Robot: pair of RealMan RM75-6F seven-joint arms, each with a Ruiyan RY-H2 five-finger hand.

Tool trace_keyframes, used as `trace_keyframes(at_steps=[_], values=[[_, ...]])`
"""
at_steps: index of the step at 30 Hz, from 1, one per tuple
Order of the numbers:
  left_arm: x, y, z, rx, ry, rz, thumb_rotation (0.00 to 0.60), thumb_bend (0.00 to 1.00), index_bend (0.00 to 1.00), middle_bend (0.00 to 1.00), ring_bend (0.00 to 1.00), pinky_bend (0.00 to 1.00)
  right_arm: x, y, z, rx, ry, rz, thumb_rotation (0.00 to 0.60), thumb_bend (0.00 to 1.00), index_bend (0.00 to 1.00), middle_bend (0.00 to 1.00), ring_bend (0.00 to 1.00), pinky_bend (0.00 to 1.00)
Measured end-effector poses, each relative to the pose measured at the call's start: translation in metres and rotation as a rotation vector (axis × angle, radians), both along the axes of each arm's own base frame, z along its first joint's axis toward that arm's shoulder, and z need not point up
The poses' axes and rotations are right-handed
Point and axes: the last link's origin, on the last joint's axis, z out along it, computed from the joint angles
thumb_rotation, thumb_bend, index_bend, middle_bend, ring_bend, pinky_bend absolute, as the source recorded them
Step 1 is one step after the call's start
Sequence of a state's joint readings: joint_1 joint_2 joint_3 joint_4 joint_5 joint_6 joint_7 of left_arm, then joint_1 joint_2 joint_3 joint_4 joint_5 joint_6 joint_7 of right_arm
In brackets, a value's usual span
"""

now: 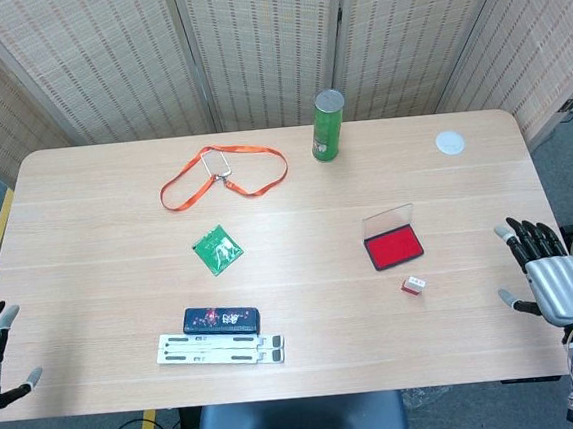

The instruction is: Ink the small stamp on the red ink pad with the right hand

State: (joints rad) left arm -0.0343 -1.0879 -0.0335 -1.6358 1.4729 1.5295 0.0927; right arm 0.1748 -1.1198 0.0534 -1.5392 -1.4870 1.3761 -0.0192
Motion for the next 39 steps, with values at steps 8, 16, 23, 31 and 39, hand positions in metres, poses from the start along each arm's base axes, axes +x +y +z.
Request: trace_keyframes(at_steps=[8, 16, 23, 31, 39], values=[[0.004, -0.002, -0.002, 0.007, 0.0, -0.01, 0.6, 0.23, 0.0, 0.06, 0.1, 0.27, 0.001, 0.002, -0.001, 0.008, 0.008, 0.016, 0.6, 0.2, 0.06, 0.0, 0.0, 0.0], [0.001, 0.0, -0.002, 0.0, 0.0, 0.0, 0.6, 0.23, 0.0, 0.06, 0.1, 0.27, 0.0, -0.003, -0.012, 0.077, 0.039, 0.022, 0.6, 0.2, 0.06, 0.0, 0.0, 0.0], [-0.001, 0.002, -0.001, 0.013, 0.0, 0.014, 0.6, 0.23, 0.0, 0.06, 0.1, 0.27, -0.004, -0.031, -0.028, 0.245, 0.102, 0.064, 0.6, 0.2, 0.06, 0.0, 0.0, 0.0], [-0.001, 0.002, -0.005, 0.021, 0.021, 0.035, 0.6, 0.23, 0.0, 0.06, 0.1, 0.27, 0.013, -0.074, -0.041, 0.418, 0.243, 0.199, 0.6, 0.2, 0.09, 0.0, 0.0, 0.0], [-0.003, 0.0, -0.004, 0.054, 0.034, 0.064, 0.6, 0.23, 0.0, 0.06, 0.1, 0.27, 0.031, -0.092, -0.057, 0.504, 0.464, 0.368, 0.6, 0.2, 0.13, 0.0, 0.0, 0.0]])
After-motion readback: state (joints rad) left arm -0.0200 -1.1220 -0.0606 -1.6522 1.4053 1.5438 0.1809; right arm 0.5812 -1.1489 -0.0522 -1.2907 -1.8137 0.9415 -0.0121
